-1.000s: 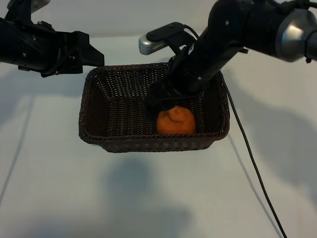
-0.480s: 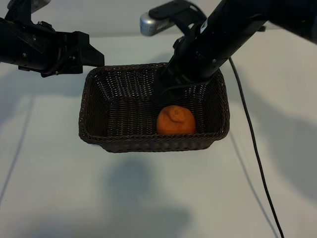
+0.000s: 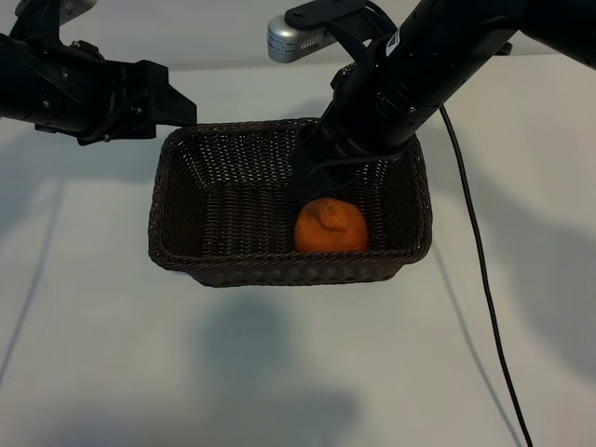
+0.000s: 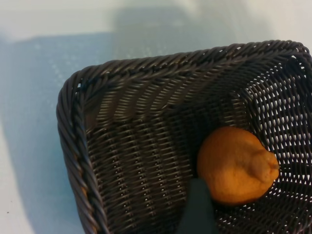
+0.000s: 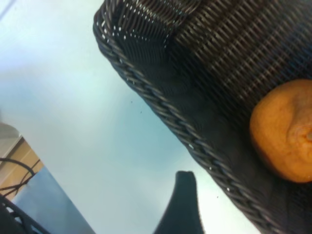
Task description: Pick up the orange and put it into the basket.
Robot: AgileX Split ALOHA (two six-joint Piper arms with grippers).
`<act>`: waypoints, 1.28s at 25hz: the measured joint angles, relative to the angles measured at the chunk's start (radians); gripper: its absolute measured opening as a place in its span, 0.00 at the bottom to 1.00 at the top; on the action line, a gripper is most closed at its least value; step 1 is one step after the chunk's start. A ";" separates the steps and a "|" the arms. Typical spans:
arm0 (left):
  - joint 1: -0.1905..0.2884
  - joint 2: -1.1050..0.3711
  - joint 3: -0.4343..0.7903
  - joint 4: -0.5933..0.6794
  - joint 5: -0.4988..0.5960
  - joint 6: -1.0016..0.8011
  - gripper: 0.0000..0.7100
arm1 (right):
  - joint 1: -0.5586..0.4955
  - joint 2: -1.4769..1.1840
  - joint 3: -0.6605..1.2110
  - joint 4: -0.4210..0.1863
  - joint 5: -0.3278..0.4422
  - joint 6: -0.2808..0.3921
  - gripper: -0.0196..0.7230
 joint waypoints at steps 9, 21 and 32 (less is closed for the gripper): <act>0.000 0.000 0.000 -0.001 0.003 0.002 0.83 | -0.001 -0.003 0.000 0.015 0.011 0.000 0.83; 0.000 0.000 0.000 0.000 0.003 0.002 0.83 | -0.001 -0.003 0.000 0.014 -0.005 0.001 0.83; 0.000 0.000 0.000 0.001 0.003 0.002 0.83 | -0.001 -0.003 0.000 0.014 -0.058 0.001 0.83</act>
